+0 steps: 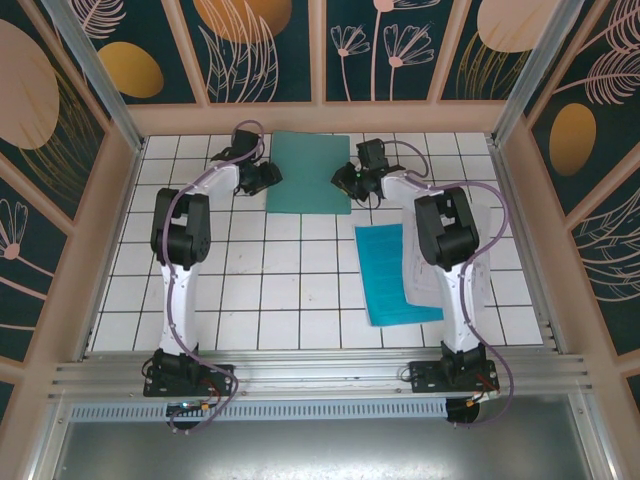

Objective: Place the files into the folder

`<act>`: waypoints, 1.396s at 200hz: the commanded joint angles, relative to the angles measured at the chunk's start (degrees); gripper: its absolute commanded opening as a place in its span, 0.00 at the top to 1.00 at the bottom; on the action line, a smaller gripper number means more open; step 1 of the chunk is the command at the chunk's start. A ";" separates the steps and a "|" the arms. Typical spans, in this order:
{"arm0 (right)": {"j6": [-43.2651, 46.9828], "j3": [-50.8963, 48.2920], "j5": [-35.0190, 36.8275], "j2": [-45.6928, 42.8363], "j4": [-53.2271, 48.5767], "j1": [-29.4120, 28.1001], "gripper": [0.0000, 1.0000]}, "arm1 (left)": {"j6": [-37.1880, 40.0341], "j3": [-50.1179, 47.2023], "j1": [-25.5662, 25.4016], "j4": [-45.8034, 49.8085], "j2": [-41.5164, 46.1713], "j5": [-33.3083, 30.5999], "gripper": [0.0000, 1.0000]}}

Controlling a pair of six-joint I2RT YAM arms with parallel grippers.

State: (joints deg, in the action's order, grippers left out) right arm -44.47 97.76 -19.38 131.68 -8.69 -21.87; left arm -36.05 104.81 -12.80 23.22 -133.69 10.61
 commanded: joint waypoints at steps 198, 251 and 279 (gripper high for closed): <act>-1.08 -10.28 -4.42 -4.12 -10.11 -5.89 0.70 | -2.33 -30.94 0.14 -8.36 16.91 -3.25 0.89; 0.61 -16.94 -5.67 -7.46 -9.94 -9.14 0.70 | -4.83 -44.81 -0.93 -12.70 26.45 1.45 0.88; 0.62 -21.78 -6.20 -10.31 -9.45 -12.13 0.70 | -6.90 -52.73 -2.77 -12.98 33.17 2.28 0.87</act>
State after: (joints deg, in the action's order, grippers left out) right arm -44.88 81.34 -22.63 122.06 -12.64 -29.47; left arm -40.34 58.11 -12.82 9.08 -105.34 7.92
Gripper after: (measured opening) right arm 0.304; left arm 0.126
